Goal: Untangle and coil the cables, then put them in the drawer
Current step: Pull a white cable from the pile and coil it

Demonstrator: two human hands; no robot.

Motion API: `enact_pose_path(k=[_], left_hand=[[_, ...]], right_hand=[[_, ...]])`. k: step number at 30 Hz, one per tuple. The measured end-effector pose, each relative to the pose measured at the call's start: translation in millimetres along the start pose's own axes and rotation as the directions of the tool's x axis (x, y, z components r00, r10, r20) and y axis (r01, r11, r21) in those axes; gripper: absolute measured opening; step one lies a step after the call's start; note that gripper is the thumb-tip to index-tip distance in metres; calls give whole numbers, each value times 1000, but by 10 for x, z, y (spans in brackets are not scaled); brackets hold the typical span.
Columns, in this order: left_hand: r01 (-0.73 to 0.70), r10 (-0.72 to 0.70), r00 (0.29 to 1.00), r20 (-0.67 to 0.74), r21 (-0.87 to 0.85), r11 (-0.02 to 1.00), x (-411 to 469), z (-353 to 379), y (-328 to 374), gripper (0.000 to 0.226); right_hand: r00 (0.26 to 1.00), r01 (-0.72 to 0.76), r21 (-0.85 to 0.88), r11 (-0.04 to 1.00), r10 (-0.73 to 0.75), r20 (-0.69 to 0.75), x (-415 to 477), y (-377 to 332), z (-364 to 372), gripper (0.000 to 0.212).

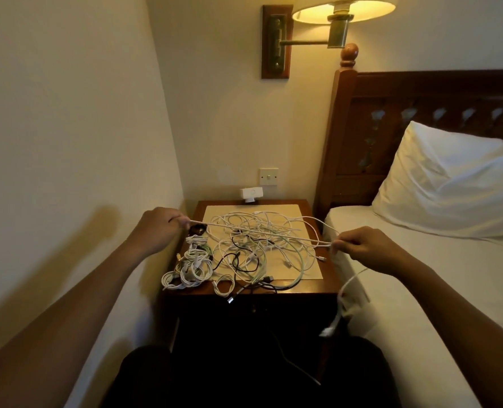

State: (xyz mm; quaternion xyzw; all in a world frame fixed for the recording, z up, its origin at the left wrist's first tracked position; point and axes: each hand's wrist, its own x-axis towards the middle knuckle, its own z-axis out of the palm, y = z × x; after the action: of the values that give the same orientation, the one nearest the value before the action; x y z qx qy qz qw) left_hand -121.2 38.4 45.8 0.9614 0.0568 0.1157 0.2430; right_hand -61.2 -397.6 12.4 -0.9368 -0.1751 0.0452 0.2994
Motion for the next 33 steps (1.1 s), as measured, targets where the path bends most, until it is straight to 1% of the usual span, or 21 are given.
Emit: enact_pose_path(k=[2,4,6,7,8,9,11,13,15,17,18,20,21,22,24,25,27,29,30,31,33], left_hand=[[19,33,975,219,-235,972,-178,-64,263,33],[36,181,887,424,-456,889,-415,-134,591,30],[-27,342,800,493,-539,842,-605,-168,837,32],[-53,393,778,491,-572,819,-650,-167,911,32],[-47,411,779,474,-608,792,-659,-164,967,32],[-22,397,803,445,-642,766,-633,-158,976,32],[22,333,856,395,-672,740,-558,-149,929,30],[53,301,860,412,-659,750,-510,-111,880,30],[93,301,840,451,-667,739,-499,-13,896,31],[117,293,839,458,-679,725,-484,119,962,34],[120,276,850,448,-676,727,-477,173,993,34],[164,227,869,439,-689,706,-470,252,1023,33],[247,202,857,474,-721,647,-478,275,1016,33],[367,198,821,535,-761,534,-494,278,1003,32],[550,292,738,609,-793,264,-555,231,1008,28],[572,339,732,591,-804,166,-581,196,1022,26],[513,354,799,486,-858,20,-594,124,1069,27],[390,296,887,355,-919,-66,-541,101,1106,36],[316,241,926,291,-946,-68,-493,126,1104,38],[245,184,954,235,-969,-33,-450,168,1093,37],[125,117,983,141,-983,131,-402,278,1063,34]], right_hand=[[993,-109,-169,980,100,-58,30,291,68,18],[974,-214,-199,956,195,-111,41,510,201,19],[965,-230,-185,955,199,-171,58,571,316,20],[961,-230,-168,959,196,-194,78,566,355,21],[959,-235,-141,962,206,-195,102,557,379,22],[962,-248,-106,963,232,-145,112,538,383,22],[961,-232,-135,963,249,122,70,418,342,24],[923,-109,-144,984,154,354,1,238,287,36],[921,-30,68,997,1,390,-79,-100,267,62],[918,23,329,944,-150,368,-146,-494,308,70],[910,52,439,897,-224,348,-173,-665,351,64],[921,85,606,791,-295,254,-184,-882,463,38],[945,109,634,766,-277,172,-169,-944,505,27],[965,144,624,768,-249,84,-133,-955,544,23],[983,165,566,808,-184,-22,-28,-854,642,25],[987,150,532,834,-156,-33,2,-809,692,27],[992,118,389,914,-126,-6,41,-700,852,28],[984,110,218,970,-137,114,-43,-733,1006,27],[971,136,154,979,-163,176,-108,-818,1049,26],[955,173,104,979,-193,227,-174,-932,1067,26],[922,259,39,965,-259,289,-315,-1196,1024,27]])
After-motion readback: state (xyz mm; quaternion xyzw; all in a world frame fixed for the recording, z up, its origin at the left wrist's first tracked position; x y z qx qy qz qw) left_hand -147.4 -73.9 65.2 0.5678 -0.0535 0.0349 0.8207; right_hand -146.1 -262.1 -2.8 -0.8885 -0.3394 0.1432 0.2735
